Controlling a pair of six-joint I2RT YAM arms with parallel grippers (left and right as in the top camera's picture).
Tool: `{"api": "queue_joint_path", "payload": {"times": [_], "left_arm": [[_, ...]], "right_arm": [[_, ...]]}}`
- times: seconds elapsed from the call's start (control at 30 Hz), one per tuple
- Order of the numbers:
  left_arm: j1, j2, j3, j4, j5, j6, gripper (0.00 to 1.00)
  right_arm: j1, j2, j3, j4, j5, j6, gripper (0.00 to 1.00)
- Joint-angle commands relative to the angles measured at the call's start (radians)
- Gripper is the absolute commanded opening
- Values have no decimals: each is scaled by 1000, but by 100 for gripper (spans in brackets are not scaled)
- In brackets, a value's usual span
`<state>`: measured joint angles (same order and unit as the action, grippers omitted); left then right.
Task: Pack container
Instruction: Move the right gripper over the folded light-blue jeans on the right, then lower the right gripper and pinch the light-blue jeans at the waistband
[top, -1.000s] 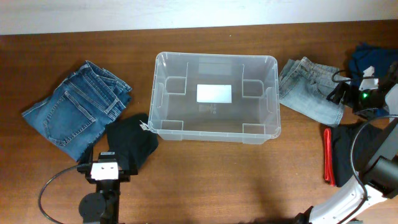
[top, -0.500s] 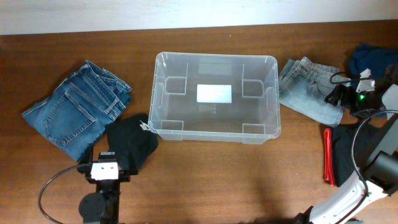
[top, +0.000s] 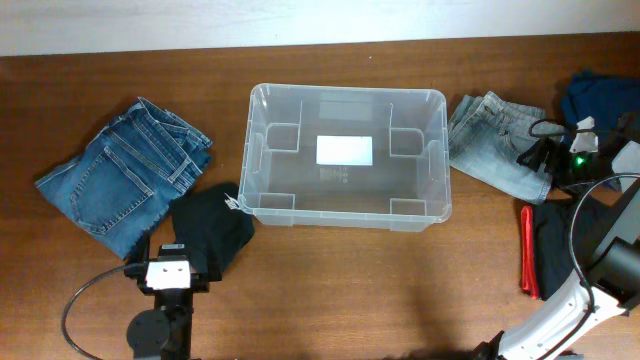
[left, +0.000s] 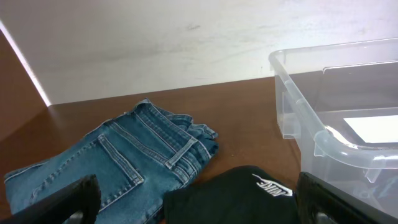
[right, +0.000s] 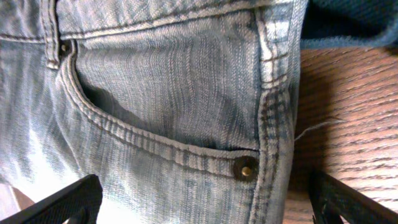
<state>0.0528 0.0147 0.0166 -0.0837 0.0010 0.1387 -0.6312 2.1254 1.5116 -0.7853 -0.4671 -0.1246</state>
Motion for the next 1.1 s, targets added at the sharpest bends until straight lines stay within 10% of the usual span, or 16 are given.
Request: {"api": "queue_joint_path", "payload": {"times": [0.0, 0.6, 1.07], "left_arm": [[4, -8, -7, 1, 11, 16, 100], [4, -8, -7, 1, 11, 16, 100], [4, -8, -7, 1, 11, 16, 100]], "right_arm": [[1, 23, -57, -4, -38, 56, 99], [2, 24, -162, 102, -34, 62, 69], [2, 24, -183, 141, -163, 15, 64]]}}
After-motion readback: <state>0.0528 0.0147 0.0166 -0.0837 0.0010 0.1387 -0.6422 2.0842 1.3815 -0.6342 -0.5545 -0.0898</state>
